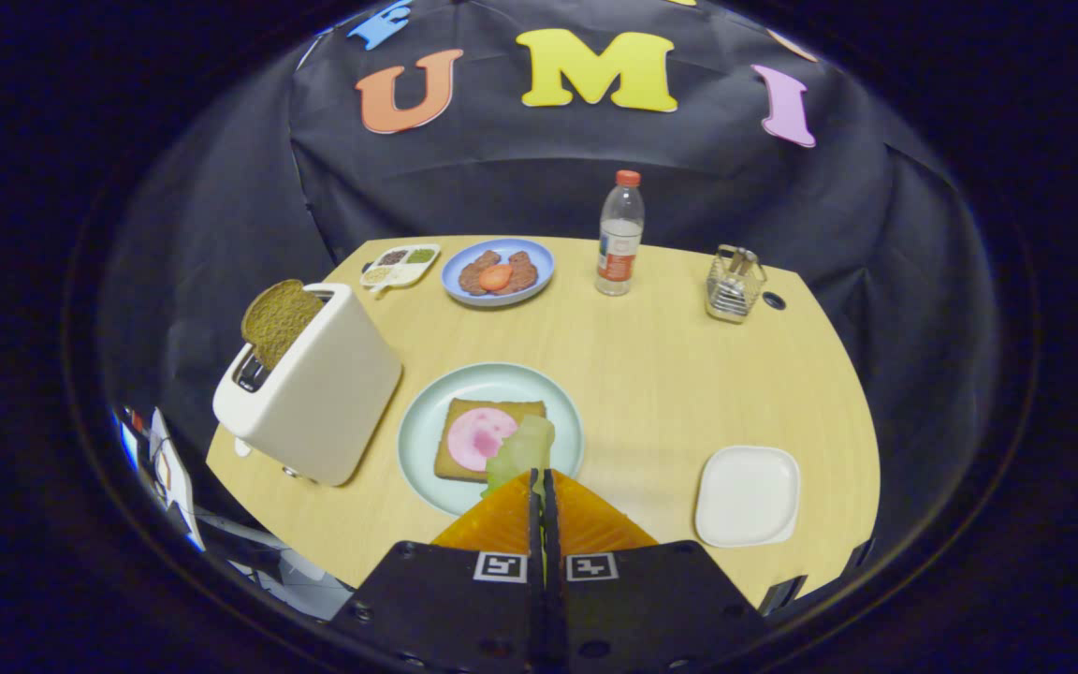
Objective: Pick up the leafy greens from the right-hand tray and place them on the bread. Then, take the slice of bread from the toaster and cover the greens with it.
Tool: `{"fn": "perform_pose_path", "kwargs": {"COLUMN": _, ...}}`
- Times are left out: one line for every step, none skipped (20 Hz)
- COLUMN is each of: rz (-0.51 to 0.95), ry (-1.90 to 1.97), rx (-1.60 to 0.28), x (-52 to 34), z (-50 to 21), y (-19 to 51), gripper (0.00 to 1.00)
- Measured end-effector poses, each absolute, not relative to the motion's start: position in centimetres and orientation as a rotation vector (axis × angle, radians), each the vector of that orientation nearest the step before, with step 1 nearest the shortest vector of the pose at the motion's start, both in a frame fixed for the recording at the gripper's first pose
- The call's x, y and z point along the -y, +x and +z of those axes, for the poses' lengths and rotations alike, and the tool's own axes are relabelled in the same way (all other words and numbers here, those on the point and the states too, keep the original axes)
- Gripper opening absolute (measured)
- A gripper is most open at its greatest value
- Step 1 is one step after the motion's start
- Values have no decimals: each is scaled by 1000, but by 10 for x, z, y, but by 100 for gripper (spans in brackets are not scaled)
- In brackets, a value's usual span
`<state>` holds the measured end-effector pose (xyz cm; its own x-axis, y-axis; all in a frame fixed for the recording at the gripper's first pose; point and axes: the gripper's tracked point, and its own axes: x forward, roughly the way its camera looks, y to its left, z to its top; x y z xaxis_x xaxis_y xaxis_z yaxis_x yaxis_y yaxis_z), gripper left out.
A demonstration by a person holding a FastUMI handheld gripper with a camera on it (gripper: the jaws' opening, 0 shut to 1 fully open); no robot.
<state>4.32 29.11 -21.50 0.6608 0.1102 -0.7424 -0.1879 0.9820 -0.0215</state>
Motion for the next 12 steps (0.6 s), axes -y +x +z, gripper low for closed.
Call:
{"fn": "perform_pose_path", "kwargs": {"rz": 176, "ry": -84, "rx": -851, "x": -306, "z": -220, "y": 46, "gripper": 1}}
{"fn": "perform_pose_path", "kwargs": {"rz": 185, "ry": -62, "rx": -861, "x": -321, "z": -221, "y": 50, "gripper": 1}}
{"fn": "perform_pose_path", "kwargs": {"rz": 190, "ry": -38, "rx": -857, "x": -335, "z": -220, "y": 57, "gripper": 1}}
{"fn": "perform_pose_path", "kwargs": {"rz": 198, "ry": -26, "rx": -859, "x": -348, "z": -221, "y": 62, "gripper": 1}}
{"fn": "perform_pose_path", "kwargs": {"rz": 213, "ry": -22, "rx": -867, "x": -362, "z": -225, "y": 67, "gripper": 1}}
{"fn": "perform_pose_path", "kwargs": {"rz": 225, "ry": -25, "rx": -878, "x": -372, "z": -229, "y": 71, "gripper": 1}}
{"fn": "perform_pose_path", "kwargs": {"rz": 231, "ry": -27, "rx": -885, "x": -379, "z": -233, "y": 76, "gripper": 1}}
{"fn": "perform_pose_path", "kwargs": {"rz": 236, "ry": -26, "rx": -892, "x": -385, "z": -237, "y": 82, "gripper": 1}}
{"fn": "perform_pose_path", "kwargs": {"rz": 238, "ry": -25, "rx": -905, "x": -388, "z": -244, "y": 86, "gripper": 1}}
{"fn": "perform_pose_path", "kwargs": {"rz": 232, "ry": -28, "rx": -918, "x": -388, "z": -250, "y": 92, "gripper": 1}}
{"fn": "perform_pose_path", "kwargs": {"rz": 221, "ry": -23, "rx": -924, "x": -386, "z": -256, "y": 99, "gripper": 1}}
{"fn": "perform_pose_path", "kwargs": {"rz": 209, "ry": -18, "rx": -931, "x": -383, "z": -261, "y": 105, "gripper": 1}}
